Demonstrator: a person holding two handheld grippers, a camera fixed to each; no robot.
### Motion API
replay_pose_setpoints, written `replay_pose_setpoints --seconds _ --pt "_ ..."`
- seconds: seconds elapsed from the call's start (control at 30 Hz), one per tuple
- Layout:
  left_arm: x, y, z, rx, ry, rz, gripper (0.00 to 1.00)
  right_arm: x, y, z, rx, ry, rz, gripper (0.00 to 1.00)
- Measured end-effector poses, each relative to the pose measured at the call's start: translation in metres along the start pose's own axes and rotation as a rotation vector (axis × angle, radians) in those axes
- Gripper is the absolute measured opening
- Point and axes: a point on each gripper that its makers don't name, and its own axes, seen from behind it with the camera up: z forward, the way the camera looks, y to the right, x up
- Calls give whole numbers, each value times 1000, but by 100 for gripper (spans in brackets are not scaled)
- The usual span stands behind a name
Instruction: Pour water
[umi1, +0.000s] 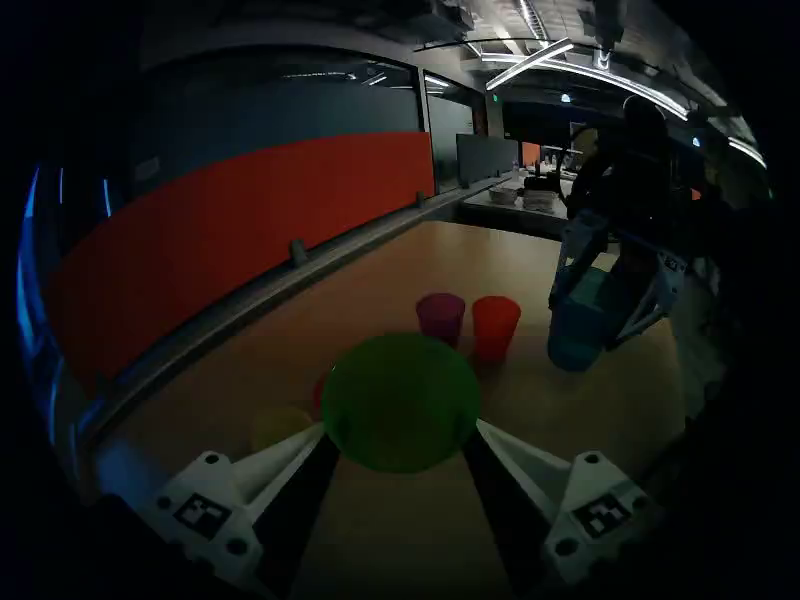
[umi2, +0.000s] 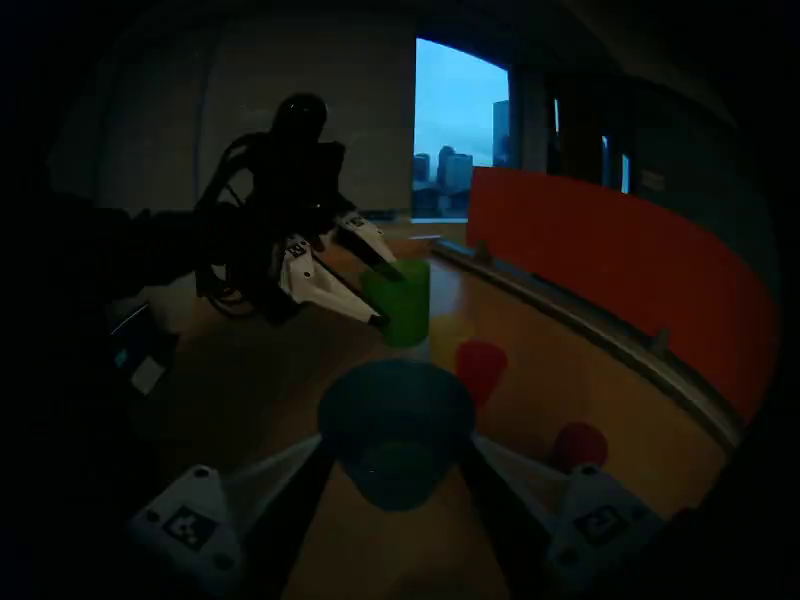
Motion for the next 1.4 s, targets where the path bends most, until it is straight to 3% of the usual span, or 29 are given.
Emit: replay_pose_setpoints --seconds 0.67,1.4 --pt "29 2 -36 37 113 -44 81 28 3 -19 -72 62 24 98" --pt "48 -2 -58 72 208 -72 82 45 5 -24 -96 104 29 98"
